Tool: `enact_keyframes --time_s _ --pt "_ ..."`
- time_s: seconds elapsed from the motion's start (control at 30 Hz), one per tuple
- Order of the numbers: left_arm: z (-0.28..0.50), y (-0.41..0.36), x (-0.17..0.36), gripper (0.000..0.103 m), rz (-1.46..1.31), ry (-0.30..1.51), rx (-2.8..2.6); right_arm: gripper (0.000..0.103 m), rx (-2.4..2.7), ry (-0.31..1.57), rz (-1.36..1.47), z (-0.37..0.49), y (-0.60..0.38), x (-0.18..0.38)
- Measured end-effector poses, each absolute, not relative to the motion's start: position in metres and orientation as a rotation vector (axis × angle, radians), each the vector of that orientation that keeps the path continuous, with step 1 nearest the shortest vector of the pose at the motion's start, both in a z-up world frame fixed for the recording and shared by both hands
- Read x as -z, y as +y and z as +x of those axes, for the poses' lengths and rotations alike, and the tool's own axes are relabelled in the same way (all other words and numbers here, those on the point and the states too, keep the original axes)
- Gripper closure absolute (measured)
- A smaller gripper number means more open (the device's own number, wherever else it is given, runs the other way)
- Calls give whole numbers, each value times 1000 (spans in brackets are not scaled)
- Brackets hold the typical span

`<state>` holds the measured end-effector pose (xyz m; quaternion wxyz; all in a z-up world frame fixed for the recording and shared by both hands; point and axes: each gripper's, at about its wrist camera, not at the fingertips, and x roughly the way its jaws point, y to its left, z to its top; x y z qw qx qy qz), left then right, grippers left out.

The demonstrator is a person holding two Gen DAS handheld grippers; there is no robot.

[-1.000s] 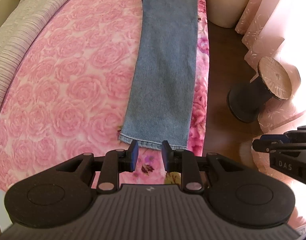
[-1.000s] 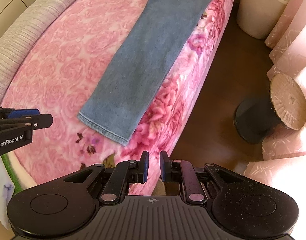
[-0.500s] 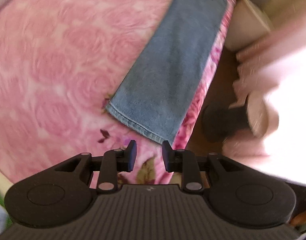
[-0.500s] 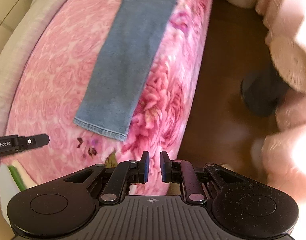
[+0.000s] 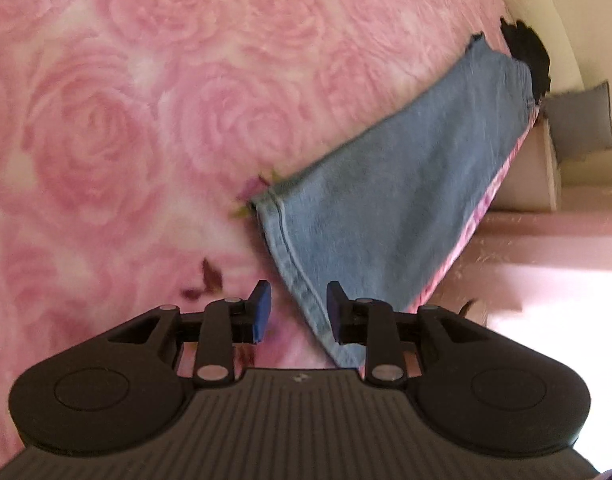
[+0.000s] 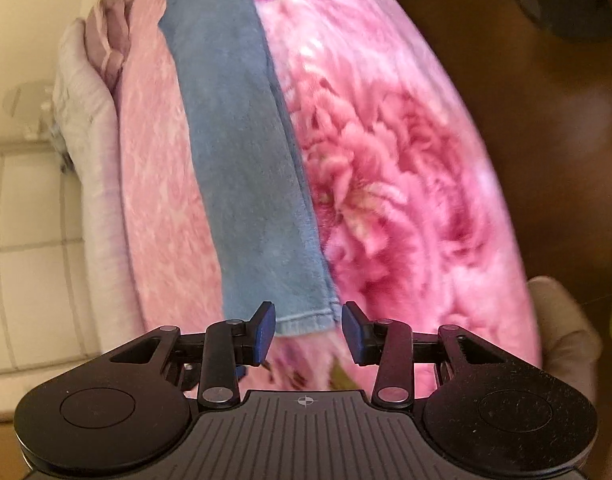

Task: Fold clothes
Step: 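Move both open grippers to the hem end of the folded jeans strip, then grasp the jeans hem with the left gripper while the right gripper grasps it too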

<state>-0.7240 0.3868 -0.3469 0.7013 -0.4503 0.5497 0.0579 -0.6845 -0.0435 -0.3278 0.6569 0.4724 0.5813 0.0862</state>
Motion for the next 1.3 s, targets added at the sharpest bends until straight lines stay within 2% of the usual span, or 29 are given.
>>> enact_keyframes --time_s 0.27,0.5,0.83,0.97,1.1,1.13,1.17,1.3 --pt "-715 395 380 77 -1055 1173 -128 62 -156 1293 1145 -679 -33 375" --pt "-721 398 390 76 -1104 1138 -148 62 -184 1283 1134 -682 -30 376" --pt "-711 394 395 78 -1116 1098 -177 62 -268 1295 956 -664 -9 370" --pt "-715 391 394 78 -1121 1077 -199 72 -315 1289 907 -659 -1 365" --pt "-716 388 392 80 -1117 1059 -228 73 -328 1321 953 -655 -4 378" --pt "-716 387 389 88 -1106 1058 -230 74 -333 1330 967 -654 -6 379" --pt "-716 386 387 89 -1095 1057 -232 86 -343 1339 975 -653 -7 379" --pt "-712 381 366 92 -1061 1042 -239 93 -396 1382 981 -641 -10 373"
